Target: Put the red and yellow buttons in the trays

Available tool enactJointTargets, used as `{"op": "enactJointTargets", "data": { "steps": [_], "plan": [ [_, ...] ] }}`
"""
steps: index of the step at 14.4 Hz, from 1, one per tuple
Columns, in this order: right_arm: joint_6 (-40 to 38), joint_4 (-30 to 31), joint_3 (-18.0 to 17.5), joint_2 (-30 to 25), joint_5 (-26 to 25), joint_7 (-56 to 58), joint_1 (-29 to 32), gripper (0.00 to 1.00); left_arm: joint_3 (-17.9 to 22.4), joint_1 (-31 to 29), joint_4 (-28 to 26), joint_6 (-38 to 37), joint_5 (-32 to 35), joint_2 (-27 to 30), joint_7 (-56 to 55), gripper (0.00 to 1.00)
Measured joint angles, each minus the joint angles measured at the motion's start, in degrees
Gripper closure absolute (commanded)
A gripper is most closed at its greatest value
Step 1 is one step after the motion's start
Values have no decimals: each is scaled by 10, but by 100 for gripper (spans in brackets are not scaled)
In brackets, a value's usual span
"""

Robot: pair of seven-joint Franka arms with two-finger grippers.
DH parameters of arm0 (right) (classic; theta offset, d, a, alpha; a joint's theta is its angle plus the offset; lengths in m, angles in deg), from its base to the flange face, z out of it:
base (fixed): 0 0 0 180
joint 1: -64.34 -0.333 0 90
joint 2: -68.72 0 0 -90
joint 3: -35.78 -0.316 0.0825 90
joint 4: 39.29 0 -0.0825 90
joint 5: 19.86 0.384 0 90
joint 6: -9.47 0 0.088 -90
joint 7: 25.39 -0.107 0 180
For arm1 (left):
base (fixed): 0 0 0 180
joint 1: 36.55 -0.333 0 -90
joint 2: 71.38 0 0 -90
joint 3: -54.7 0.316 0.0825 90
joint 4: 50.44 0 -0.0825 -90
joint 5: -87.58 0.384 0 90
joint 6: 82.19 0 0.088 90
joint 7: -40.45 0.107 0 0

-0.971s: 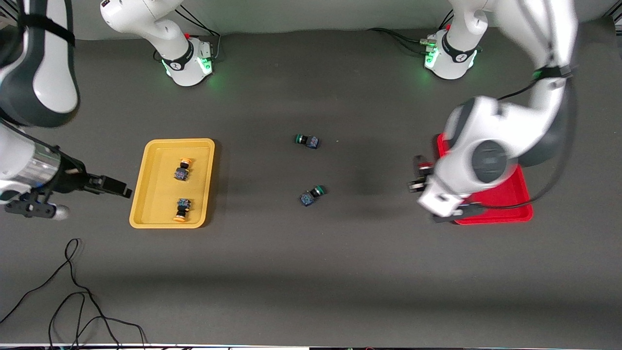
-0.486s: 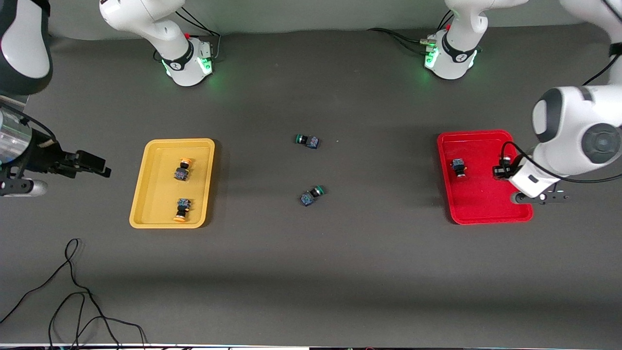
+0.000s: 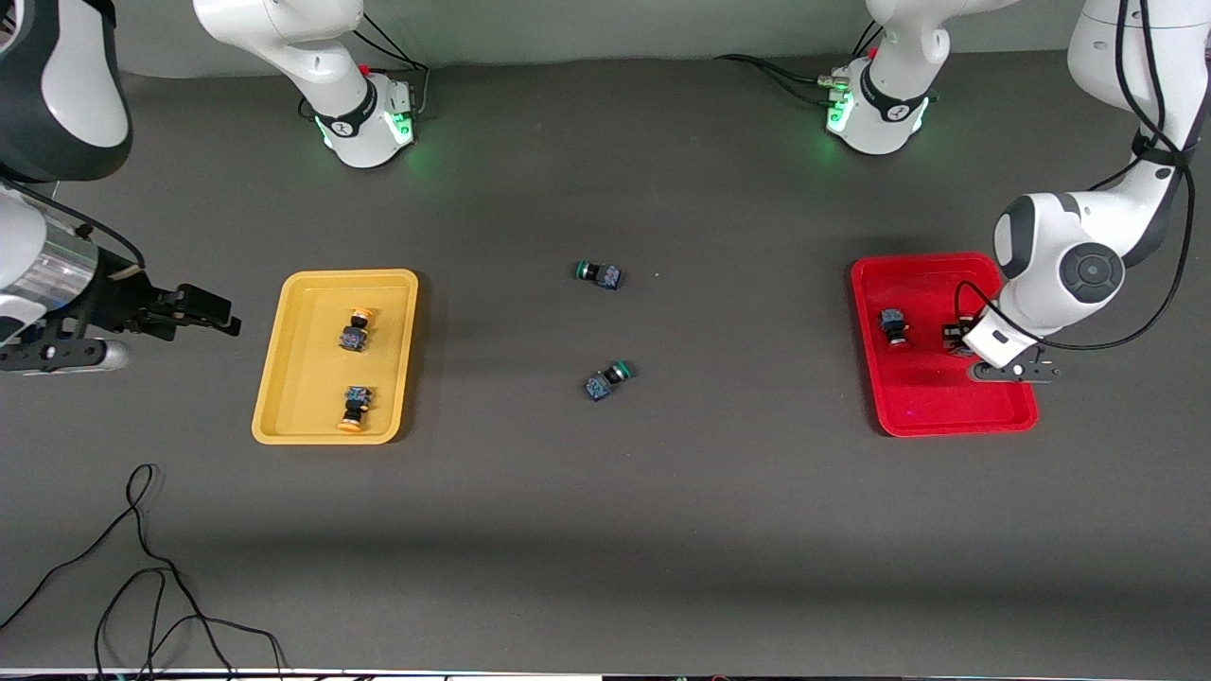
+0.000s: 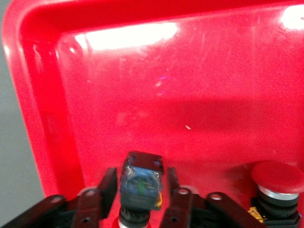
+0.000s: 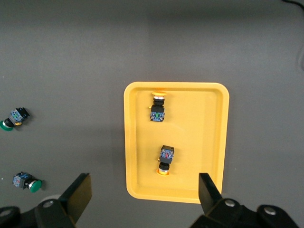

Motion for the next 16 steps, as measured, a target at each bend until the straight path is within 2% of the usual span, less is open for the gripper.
{"op": "enactJointTargets", "data": {
  "steps": [2, 4, 8, 12, 16],
  "plan": [
    [1, 24, -18, -26, -31, 0, 10, 0, -2, 0, 10, -9, 1, 5, 0, 0],
    [-7, 41, -21, -55, -42, 0, 13, 0, -5, 0, 39, -58, 1, 16, 0, 0],
    [-20, 48, -23, -85, -45, 0, 25, 0, -16, 0, 160, -258, -8, 63, 6, 0],
    [-50, 41, -34, -91, -45, 0, 25, 0, -22, 2, 272, -434, -79, 107, 60, 0],
    [-54, 41, -36, -94, -45, -28, 24, 0, -24, 6, 373, -541, -114, 120, 73, 0]
  ]
}}
